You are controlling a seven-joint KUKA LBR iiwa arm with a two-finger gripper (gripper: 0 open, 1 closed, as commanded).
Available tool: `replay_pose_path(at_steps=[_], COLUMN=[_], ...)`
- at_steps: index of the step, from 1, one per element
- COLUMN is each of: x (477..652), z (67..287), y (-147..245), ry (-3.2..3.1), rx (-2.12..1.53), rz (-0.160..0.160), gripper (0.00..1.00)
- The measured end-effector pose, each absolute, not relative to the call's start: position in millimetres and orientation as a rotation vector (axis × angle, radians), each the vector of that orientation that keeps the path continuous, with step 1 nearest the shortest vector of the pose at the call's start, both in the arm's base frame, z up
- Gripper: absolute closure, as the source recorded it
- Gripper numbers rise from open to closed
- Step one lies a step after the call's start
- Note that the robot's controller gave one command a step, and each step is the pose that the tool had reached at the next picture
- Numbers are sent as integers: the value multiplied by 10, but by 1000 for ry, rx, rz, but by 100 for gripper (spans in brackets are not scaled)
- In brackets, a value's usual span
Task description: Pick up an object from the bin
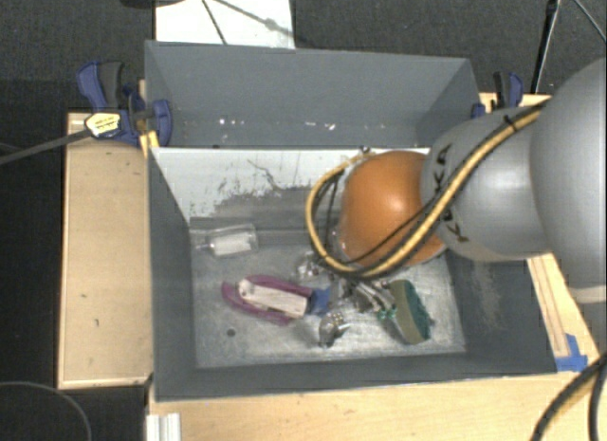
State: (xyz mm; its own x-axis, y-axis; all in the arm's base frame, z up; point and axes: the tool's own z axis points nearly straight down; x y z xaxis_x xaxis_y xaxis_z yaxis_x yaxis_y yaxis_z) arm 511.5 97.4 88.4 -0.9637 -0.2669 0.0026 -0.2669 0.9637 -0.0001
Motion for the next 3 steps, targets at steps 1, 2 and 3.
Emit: replay_pose_path(at_steps=[1, 2, 3], x=[5126, 5057, 5326], z=[901, 2225, 1088], y=[983, 998, 847], ry=[-3115, -3126, -3023], rx=[414, 386, 890], rz=[-2, -1, -2], gripper=[100, 100, 100])
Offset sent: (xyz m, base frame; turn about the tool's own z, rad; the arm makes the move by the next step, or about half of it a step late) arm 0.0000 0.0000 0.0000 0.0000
